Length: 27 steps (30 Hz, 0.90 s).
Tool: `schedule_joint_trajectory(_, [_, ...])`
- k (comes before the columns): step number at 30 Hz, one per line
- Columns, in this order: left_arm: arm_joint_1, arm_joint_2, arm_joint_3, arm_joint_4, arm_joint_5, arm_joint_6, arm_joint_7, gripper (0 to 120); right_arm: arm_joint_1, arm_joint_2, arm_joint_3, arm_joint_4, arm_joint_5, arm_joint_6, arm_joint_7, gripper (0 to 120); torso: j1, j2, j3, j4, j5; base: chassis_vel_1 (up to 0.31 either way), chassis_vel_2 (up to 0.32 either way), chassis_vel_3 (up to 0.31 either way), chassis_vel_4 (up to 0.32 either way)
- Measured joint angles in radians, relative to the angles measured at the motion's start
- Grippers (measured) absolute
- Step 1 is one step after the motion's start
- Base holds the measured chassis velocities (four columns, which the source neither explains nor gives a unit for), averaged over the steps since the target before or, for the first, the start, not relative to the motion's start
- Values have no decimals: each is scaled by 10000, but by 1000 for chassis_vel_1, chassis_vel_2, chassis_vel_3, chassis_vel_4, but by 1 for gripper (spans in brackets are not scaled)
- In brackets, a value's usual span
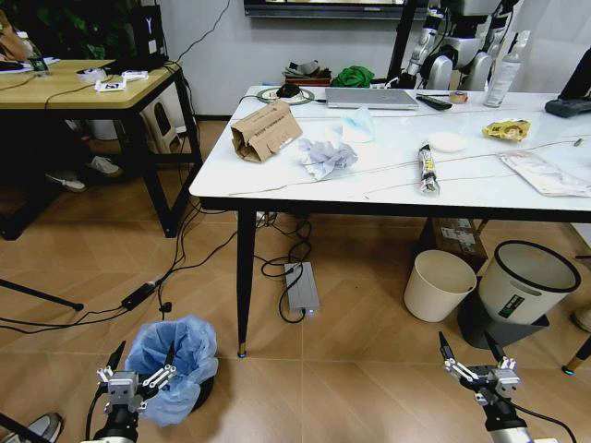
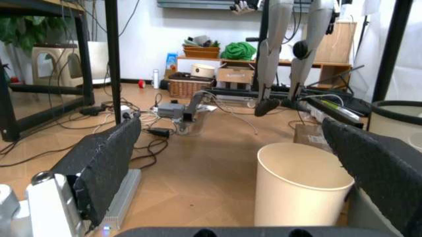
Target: Pick up the trash bin and place the trash from the table into it.
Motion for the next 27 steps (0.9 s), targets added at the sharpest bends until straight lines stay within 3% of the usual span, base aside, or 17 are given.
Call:
schedule_joint_trajectory(17, [797,-17,-256,-384,-403,148,193,100,665,-267,-894,-136,285,-285,202,100,-203,-677,-471,1,0,0,0,0,0])
schedule_joint_trajectory(27, [757,-125,-110,-626,-470,173,174,100,396,-45,-770,299,-31,-184,132,100,-309,-1043,-735,0,-1,0,0,0,0])
